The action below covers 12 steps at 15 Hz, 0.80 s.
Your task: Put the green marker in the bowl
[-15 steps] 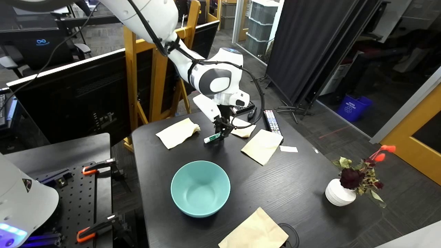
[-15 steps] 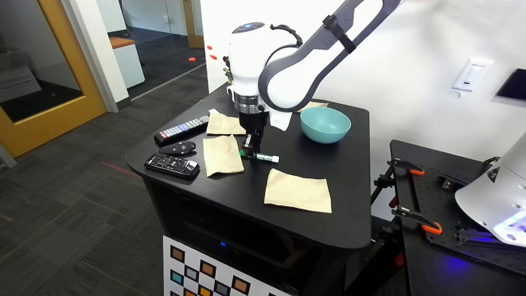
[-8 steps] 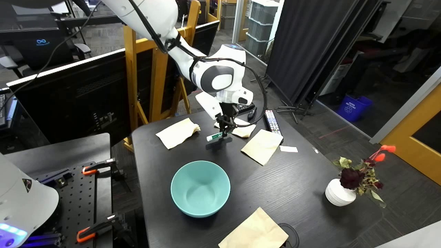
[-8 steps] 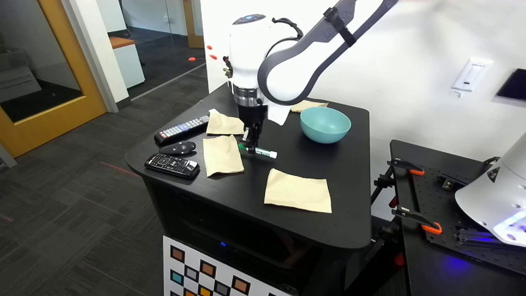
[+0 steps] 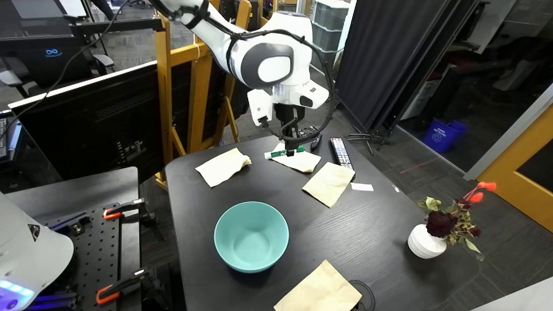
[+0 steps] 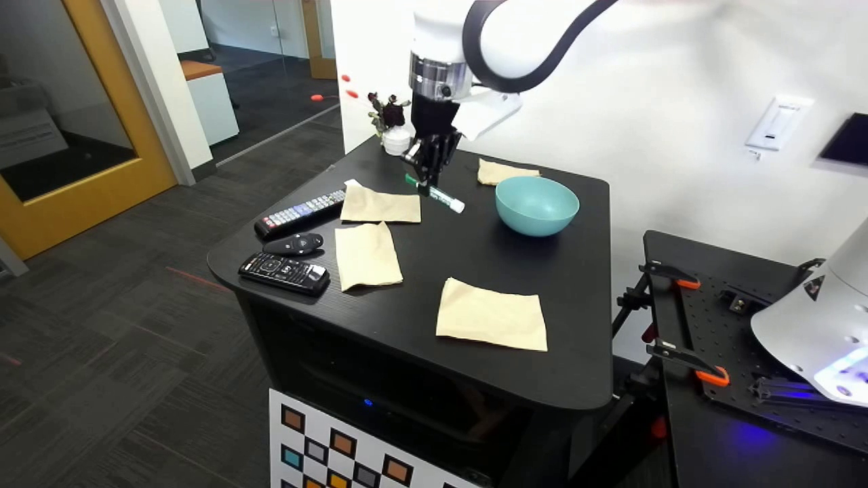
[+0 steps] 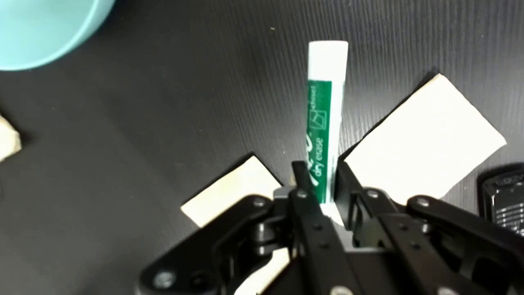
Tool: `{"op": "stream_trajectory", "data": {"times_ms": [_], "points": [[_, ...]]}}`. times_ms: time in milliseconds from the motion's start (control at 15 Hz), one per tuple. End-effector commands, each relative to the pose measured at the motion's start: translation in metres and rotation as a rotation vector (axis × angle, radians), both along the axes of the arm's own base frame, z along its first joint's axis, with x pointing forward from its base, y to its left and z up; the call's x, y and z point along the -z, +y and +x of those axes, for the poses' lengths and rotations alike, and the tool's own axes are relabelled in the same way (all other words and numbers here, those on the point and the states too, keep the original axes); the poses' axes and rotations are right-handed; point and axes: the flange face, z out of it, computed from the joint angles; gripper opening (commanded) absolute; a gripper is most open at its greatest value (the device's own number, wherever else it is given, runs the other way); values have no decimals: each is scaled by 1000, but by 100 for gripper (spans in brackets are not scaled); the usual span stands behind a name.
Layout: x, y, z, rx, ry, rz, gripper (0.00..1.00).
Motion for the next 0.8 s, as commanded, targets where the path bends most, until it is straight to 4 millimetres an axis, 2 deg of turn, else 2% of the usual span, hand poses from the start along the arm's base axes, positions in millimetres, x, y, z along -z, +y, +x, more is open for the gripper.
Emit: {"op": "stream_trajectory", "data": {"times_ms": [0, 333, 733], "points": [[-40, -15, -46, 178, -73, 7, 5], [-62, -45, -98, 394, -109, -27, 5], [-64, -83, -148, 589, -135, -56, 5]]}}
